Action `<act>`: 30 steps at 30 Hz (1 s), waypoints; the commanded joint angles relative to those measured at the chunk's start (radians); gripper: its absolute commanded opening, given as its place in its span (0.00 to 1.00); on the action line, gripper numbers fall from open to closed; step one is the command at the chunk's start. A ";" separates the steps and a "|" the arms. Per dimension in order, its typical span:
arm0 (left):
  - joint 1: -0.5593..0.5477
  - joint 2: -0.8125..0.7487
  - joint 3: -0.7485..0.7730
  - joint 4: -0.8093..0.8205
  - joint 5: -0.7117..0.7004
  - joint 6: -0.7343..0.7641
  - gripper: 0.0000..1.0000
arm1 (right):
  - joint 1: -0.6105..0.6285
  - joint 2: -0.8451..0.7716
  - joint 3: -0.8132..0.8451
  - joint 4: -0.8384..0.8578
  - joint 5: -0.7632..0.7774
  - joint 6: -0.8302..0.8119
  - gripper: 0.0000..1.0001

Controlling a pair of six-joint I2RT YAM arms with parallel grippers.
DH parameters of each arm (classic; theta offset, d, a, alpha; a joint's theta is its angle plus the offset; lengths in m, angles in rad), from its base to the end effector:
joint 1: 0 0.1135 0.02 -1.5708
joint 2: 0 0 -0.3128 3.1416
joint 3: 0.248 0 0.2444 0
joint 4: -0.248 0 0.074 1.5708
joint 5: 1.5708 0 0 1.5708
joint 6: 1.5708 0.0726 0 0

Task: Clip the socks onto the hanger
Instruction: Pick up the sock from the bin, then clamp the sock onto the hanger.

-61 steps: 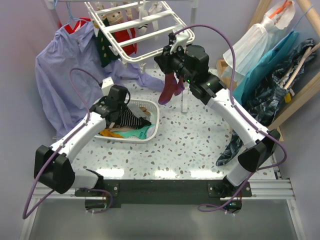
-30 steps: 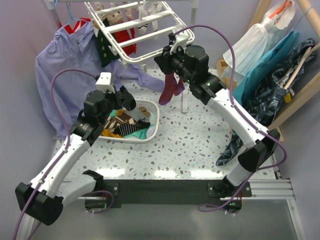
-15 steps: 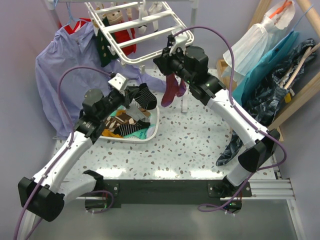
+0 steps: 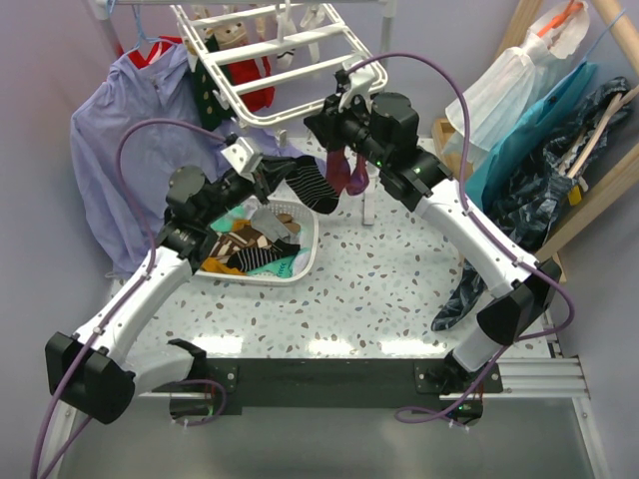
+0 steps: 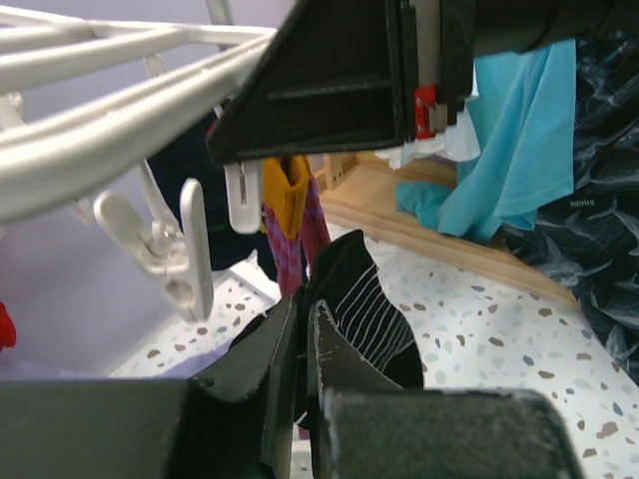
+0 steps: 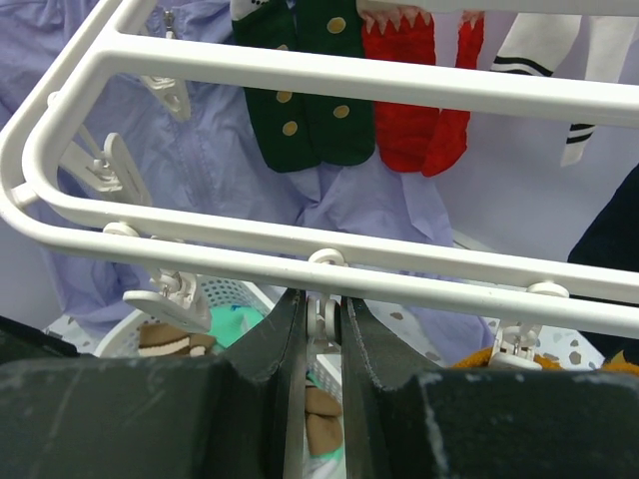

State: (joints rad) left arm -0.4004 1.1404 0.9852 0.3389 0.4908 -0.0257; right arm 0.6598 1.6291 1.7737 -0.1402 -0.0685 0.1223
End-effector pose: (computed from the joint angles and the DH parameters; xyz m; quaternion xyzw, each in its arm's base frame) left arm 0.2340 -0.1362 0.4456 0.2991 0.5745 -0.3095 0.6962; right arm 0.3213 0.2555 0.5199 -0.2106 0.6734 0.2923 0.6456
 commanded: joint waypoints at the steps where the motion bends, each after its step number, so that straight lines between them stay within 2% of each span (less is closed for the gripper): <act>1: 0.000 0.030 0.085 0.063 -0.044 -0.014 0.00 | 0.004 -0.041 -0.011 0.004 -0.053 -0.009 0.04; 13: -0.002 0.096 0.119 0.032 -0.164 -0.043 0.00 | 0.004 -0.054 -0.016 0.013 -0.088 -0.013 0.03; 30: -0.002 0.119 0.136 0.100 -0.152 -0.128 0.00 | 0.004 -0.045 -0.022 0.022 -0.165 -0.033 0.03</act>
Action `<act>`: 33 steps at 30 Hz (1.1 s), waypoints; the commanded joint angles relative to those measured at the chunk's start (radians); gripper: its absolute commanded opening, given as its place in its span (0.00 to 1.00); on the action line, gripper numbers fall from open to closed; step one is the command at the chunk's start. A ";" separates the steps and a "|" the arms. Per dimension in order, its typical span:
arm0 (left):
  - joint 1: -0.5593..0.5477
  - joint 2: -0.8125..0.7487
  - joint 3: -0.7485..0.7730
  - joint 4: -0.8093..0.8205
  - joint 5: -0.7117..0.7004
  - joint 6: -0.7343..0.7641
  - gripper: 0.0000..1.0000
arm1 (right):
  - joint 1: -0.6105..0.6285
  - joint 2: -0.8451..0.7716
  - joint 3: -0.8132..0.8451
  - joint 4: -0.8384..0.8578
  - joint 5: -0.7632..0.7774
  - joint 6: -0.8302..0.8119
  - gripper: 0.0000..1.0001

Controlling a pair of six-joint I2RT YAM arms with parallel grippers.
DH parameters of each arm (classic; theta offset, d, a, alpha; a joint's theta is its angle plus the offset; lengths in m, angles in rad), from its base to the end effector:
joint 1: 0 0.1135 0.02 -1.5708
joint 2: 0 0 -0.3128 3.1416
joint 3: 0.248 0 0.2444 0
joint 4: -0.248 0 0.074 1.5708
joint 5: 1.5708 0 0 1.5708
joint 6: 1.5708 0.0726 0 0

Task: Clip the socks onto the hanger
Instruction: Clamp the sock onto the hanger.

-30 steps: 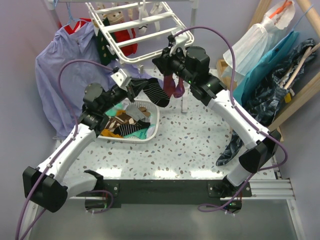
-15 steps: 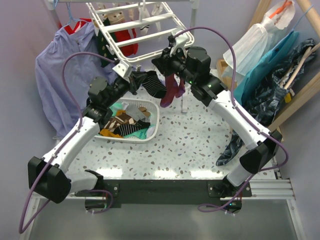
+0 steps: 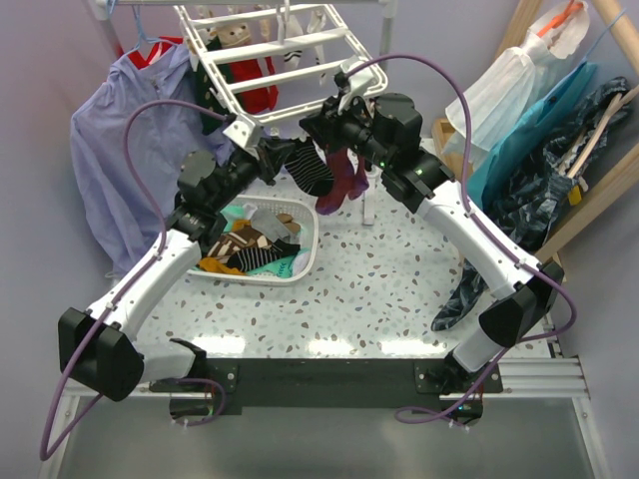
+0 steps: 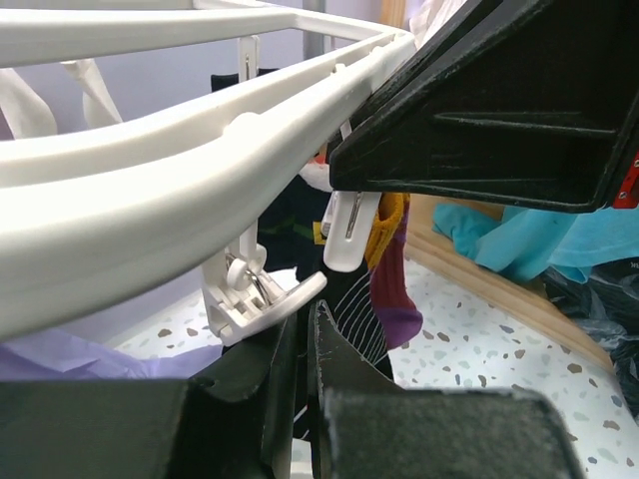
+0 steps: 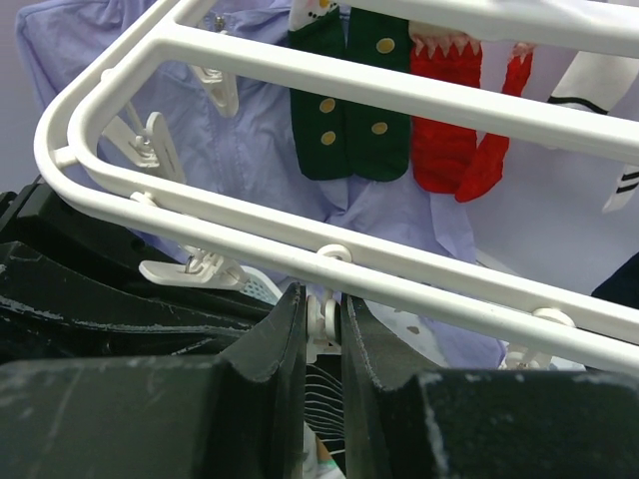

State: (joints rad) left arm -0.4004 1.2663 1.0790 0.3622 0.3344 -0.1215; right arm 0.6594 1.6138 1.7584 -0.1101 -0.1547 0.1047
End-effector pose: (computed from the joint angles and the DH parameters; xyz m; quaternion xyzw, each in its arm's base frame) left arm 0.2767 -0.1430 0.4515 0.2144 0.6098 -0.2982 0.7023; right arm 0.3132 0.2569 0.5245 -0.2431 0.6510 0.3171 0.6453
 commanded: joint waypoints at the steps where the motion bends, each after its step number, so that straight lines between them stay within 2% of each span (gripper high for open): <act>1: -0.002 -0.005 0.042 0.083 0.002 -0.033 0.00 | 0.003 -0.028 -0.007 -0.011 -0.082 -0.019 0.03; 25: -0.002 -0.012 0.036 0.192 0.043 -0.141 0.00 | 0.003 -0.020 -0.013 -0.020 -0.134 -0.059 0.06; 28: -0.002 -0.010 0.033 0.189 0.046 -0.142 0.00 | 0.003 -0.022 -0.020 -0.013 -0.132 -0.059 0.17; 29: -0.002 -0.010 0.030 0.185 0.045 -0.141 0.00 | 0.003 -0.026 -0.023 -0.008 -0.131 -0.059 0.32; 32: -0.002 -0.007 0.030 0.175 0.045 -0.136 0.00 | 0.003 -0.032 -0.028 -0.008 -0.125 -0.062 0.52; 33: -0.002 -0.007 0.030 0.173 0.046 -0.135 0.00 | 0.003 -0.032 -0.030 -0.007 -0.123 -0.062 0.56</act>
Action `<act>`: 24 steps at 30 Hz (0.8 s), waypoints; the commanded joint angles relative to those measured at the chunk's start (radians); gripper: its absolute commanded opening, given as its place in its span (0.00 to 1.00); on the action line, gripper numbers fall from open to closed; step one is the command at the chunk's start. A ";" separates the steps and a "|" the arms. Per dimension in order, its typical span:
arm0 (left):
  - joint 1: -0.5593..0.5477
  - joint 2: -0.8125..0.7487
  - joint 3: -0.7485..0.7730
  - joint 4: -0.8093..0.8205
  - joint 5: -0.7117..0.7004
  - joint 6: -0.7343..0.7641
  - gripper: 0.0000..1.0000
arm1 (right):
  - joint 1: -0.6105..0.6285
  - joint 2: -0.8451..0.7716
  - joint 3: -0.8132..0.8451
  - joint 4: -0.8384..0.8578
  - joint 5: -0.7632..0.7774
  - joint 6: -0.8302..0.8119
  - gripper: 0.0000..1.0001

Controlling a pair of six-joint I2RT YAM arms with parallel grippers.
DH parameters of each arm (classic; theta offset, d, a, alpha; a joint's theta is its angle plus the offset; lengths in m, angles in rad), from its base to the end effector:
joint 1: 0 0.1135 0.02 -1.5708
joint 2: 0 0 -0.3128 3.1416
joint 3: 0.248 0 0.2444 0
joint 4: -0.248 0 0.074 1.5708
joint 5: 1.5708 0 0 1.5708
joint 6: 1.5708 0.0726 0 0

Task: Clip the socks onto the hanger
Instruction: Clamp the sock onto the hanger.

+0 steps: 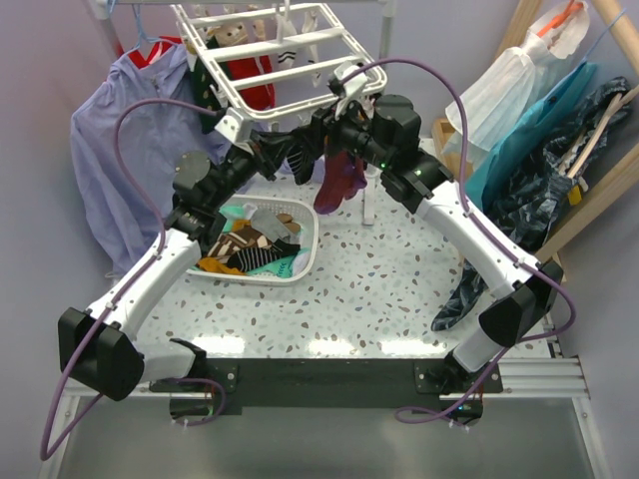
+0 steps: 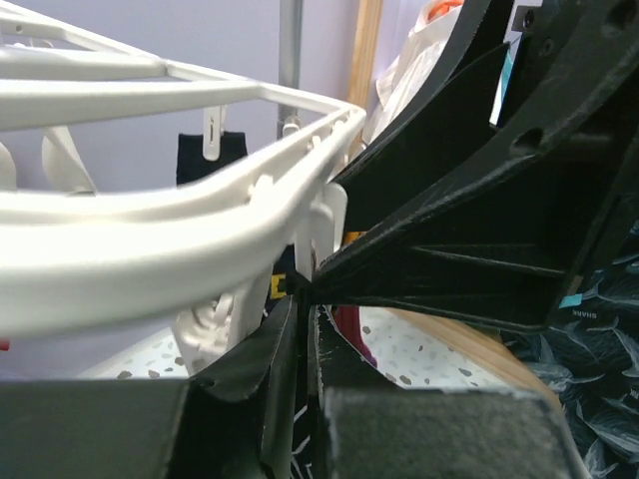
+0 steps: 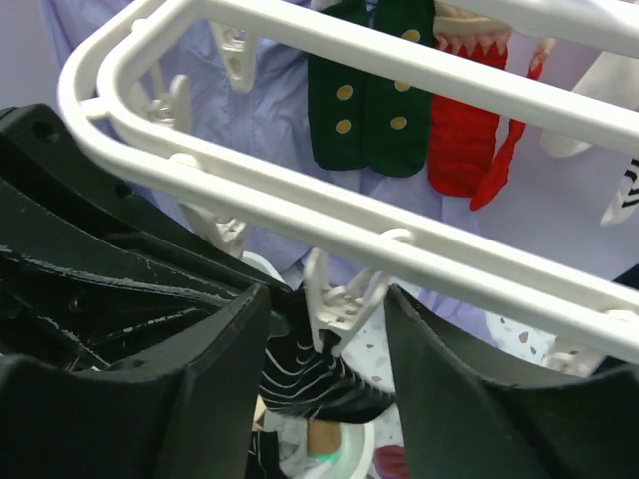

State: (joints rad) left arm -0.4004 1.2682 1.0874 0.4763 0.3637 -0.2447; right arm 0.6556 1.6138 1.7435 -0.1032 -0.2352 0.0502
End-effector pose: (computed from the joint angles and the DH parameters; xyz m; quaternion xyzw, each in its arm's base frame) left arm 0.2720 -0.1432 0.4698 0.1904 0.5724 -0.3526 0.7154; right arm 0.3109 0.2604 0.5200 -0.2868 0.6363 0.3227 0.6393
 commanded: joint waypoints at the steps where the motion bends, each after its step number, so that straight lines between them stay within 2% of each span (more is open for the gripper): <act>1: -0.002 -0.007 0.022 0.050 0.015 -0.010 0.00 | 0.009 -0.034 -0.016 -0.012 -0.041 -0.009 0.59; 2: -0.002 -0.009 0.019 0.047 0.017 -0.005 0.02 | 0.007 -0.037 -0.018 -0.012 -0.035 -0.009 0.64; 4: -0.002 -0.015 0.009 0.038 0.018 0.005 0.09 | 0.007 -0.046 -0.022 -0.012 -0.027 -0.012 0.69; 5: -0.002 -0.029 -0.007 0.035 0.011 0.018 0.15 | 0.009 -0.049 -0.027 -0.012 -0.020 -0.010 0.73; 8: -0.002 -0.062 -0.041 0.018 -0.009 0.034 0.26 | 0.007 -0.072 -0.045 -0.007 -0.010 -0.015 0.77; 13: -0.002 -0.113 -0.080 -0.007 -0.019 0.064 0.42 | 0.007 -0.101 -0.071 -0.007 0.034 -0.024 0.78; 17: 0.000 -0.156 -0.106 -0.025 -0.045 0.099 0.60 | 0.007 -0.106 -0.085 -0.013 0.138 -0.016 0.78; 24: 0.005 -0.178 -0.113 -0.027 -0.074 0.134 0.76 | -0.023 -0.089 -0.075 -0.013 0.269 0.065 0.78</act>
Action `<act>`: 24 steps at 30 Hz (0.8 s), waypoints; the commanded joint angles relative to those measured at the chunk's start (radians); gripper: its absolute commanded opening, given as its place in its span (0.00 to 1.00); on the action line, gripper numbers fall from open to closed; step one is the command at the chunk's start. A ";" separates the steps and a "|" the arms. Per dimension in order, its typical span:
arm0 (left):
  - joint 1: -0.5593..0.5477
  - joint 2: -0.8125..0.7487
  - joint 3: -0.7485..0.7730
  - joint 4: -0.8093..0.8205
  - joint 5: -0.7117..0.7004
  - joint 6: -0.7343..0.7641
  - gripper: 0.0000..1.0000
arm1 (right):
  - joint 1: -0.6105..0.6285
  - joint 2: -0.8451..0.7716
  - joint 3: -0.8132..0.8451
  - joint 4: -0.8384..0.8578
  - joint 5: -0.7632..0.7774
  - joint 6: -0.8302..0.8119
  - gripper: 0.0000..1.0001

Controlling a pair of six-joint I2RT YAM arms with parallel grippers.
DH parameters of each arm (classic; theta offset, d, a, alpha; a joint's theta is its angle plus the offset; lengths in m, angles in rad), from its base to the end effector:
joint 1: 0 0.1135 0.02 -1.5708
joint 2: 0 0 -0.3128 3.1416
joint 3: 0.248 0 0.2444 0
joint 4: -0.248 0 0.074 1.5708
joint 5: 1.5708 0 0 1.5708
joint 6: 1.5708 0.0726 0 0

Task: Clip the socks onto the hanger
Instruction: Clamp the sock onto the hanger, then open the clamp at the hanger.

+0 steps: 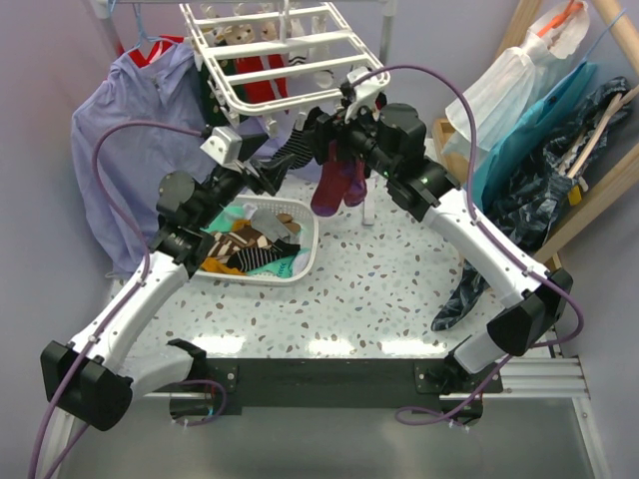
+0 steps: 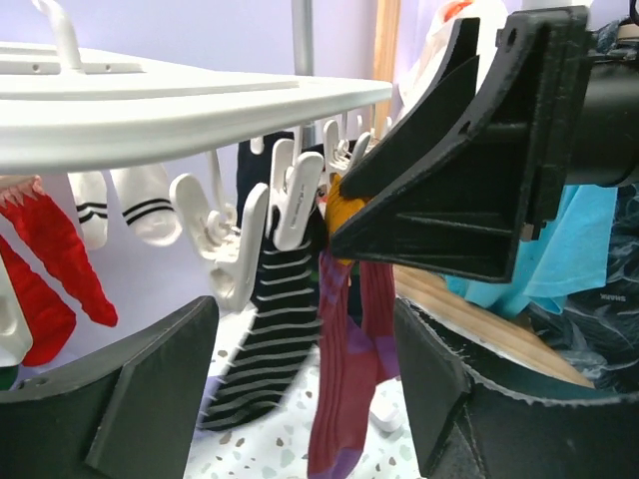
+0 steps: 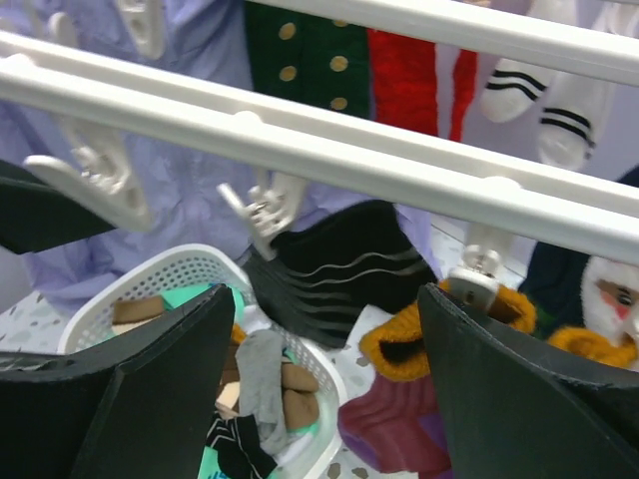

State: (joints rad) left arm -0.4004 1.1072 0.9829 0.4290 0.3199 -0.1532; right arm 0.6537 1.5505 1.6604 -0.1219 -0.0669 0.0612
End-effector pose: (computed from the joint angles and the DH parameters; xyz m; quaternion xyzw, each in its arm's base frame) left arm 0.2296 -0.1220 0.4663 0.1994 0.5638 -0.3082 0.7399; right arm 0.3058 0.2404 0.5101 -0.2300 0.6731 0.2681 0.6497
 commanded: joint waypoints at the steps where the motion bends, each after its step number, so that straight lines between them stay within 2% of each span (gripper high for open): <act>1: 0.006 -0.014 -0.009 0.030 -0.027 0.046 0.77 | -0.028 -0.024 0.009 0.004 0.111 0.066 0.78; 8: 0.018 0.008 0.007 0.063 -0.010 0.075 0.76 | -0.080 -0.032 -0.008 -0.004 0.159 0.132 0.78; 15: 0.017 0.026 0.005 0.102 0.013 0.133 0.76 | -0.100 -0.044 -0.025 0.004 0.139 0.129 0.78; 24: 0.017 0.111 0.040 0.217 0.048 0.112 0.68 | -0.101 -0.098 -0.065 0.010 0.081 0.085 0.78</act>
State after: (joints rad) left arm -0.3882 1.1934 0.9836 0.5282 0.3347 -0.0441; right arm 0.5541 1.5261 1.6024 -0.1421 0.0456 0.1692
